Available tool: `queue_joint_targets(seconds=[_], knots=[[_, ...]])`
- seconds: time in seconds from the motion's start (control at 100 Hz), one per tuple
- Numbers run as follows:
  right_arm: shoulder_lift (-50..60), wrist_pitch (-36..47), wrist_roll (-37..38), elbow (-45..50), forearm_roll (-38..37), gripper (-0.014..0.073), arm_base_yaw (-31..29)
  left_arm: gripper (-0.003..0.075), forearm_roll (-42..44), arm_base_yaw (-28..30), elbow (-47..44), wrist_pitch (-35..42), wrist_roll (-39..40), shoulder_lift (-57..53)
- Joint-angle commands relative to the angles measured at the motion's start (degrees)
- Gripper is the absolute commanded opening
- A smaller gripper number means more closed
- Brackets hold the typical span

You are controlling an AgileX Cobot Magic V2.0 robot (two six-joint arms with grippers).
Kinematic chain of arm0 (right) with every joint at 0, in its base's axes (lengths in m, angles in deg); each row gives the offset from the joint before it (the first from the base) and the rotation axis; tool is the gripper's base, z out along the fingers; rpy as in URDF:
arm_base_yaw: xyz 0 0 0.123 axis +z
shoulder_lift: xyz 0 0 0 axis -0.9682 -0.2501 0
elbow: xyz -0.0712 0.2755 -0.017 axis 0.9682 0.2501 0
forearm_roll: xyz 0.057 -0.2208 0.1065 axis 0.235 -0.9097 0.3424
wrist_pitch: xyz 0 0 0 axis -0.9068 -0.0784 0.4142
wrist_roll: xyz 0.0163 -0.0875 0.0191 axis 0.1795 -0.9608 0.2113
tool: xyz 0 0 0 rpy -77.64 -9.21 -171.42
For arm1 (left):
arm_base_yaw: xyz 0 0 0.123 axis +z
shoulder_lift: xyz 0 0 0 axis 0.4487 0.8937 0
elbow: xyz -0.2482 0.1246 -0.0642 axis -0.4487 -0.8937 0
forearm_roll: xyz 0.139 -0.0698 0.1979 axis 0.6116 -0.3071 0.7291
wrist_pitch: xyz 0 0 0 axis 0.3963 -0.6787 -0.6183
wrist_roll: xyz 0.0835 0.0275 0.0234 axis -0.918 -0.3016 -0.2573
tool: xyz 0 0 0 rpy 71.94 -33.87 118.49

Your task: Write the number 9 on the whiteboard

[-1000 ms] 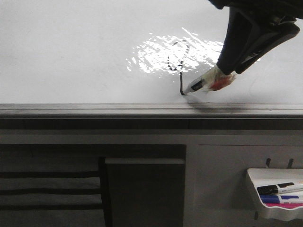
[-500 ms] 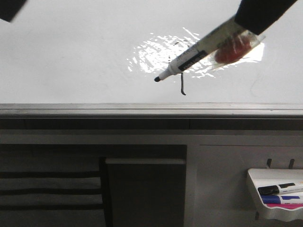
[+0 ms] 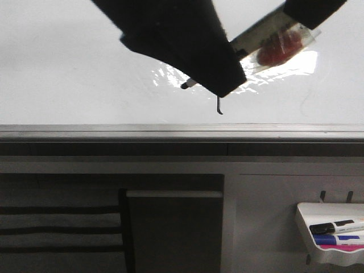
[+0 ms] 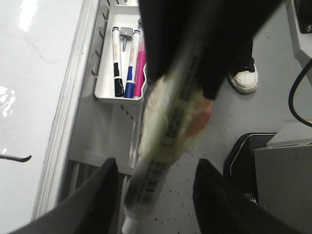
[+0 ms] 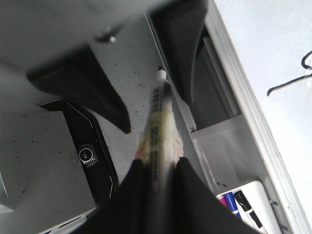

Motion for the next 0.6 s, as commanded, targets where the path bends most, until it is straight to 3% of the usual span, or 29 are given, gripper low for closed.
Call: queue_joint_targets(seconds=[0.0,0.35,0.59], knots=[[1.3,2.4,-0.8,-2.0,1.1,-0.0046,0.0,0.0333,-1.5,-0.4,2.9,2.2,0.2,-0.9],[1.3,1.7,-0.8,-2.0,1.1,-0.0046,0.0,0.0324,0.5,-0.4,3.0,2.0,0.1,-1.1],[1.3,1.7,-0.8,-2.0,1.1,-0.0046,0.0,0.0185,0.5,-0.4,3.0,1.8,0.1,-1.4]])
